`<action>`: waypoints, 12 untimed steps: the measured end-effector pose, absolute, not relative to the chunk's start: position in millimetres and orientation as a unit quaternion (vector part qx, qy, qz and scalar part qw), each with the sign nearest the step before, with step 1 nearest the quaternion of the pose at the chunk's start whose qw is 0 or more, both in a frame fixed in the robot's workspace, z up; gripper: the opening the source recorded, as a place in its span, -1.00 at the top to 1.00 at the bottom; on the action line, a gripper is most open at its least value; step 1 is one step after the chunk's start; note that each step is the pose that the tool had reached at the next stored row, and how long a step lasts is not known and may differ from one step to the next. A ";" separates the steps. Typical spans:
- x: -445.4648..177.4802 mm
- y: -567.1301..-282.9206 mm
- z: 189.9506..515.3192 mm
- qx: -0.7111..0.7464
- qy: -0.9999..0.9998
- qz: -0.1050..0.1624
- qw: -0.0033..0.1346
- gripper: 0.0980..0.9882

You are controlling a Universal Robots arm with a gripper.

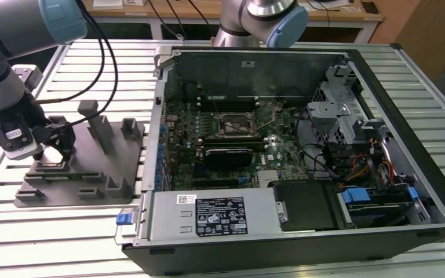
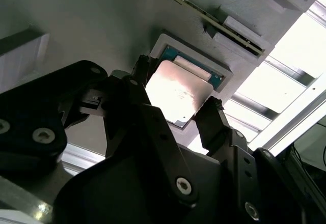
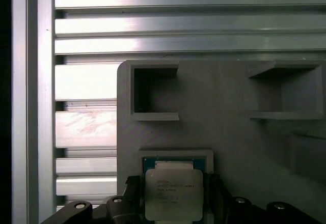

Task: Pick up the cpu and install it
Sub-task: 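Pick up the cpu and move it towards the insertion slot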

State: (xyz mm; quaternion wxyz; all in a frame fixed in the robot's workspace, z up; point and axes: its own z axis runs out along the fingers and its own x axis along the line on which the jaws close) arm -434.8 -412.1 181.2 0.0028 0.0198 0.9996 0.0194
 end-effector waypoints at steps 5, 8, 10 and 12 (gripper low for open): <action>-434.8 -412.2 181.2 0.020 1.000 0.020 0.003 -0.23; -434.8 -412.2 181.2 0.020 1.000 0.020 0.003 -0.21; -434.8 -412.2 181.3 0.020 1.000 0.020 0.003 -0.06; -434.8 -412.2 181.3 0.020 1.000 0.020 0.003 0.00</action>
